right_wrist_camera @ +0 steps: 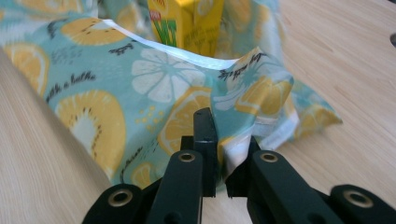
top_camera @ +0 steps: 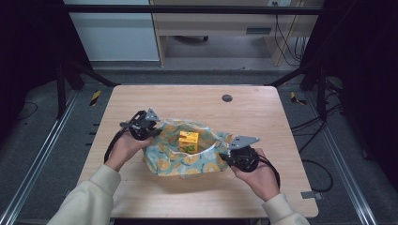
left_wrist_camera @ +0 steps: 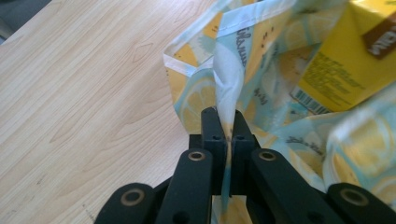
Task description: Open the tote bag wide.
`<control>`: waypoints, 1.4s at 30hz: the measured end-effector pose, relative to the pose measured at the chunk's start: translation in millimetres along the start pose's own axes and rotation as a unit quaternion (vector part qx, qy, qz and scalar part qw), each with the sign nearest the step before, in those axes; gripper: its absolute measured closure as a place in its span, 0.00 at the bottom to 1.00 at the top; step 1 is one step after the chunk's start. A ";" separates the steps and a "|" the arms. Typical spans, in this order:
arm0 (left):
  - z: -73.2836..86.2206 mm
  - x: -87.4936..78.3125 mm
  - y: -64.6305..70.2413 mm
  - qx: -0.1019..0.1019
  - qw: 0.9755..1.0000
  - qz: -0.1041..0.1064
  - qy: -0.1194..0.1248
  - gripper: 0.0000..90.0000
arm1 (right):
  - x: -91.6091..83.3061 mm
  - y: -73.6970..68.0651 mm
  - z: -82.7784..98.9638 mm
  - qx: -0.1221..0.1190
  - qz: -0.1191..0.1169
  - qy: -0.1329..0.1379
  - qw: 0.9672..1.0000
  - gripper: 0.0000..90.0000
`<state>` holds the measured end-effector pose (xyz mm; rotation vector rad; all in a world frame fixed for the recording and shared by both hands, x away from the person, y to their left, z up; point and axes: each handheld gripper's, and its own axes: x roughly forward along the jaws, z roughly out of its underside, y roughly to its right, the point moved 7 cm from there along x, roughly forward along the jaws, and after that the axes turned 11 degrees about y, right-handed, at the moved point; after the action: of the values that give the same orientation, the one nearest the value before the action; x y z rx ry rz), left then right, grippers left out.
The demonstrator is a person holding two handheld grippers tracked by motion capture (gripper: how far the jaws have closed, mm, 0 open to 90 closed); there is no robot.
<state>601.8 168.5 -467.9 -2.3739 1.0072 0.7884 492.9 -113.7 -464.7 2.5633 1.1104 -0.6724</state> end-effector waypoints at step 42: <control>27.3 46.3 8.8 -0.015 1.000 0.012 -0.024 0.99 | 16.8 -0.6 66.3 0.026 -0.010 -0.061 0.998 1.00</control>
<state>612.7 155.8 -519.7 -2.3610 1.0132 0.8711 482.1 -130.3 -530.2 2.5186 1.0947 -0.8629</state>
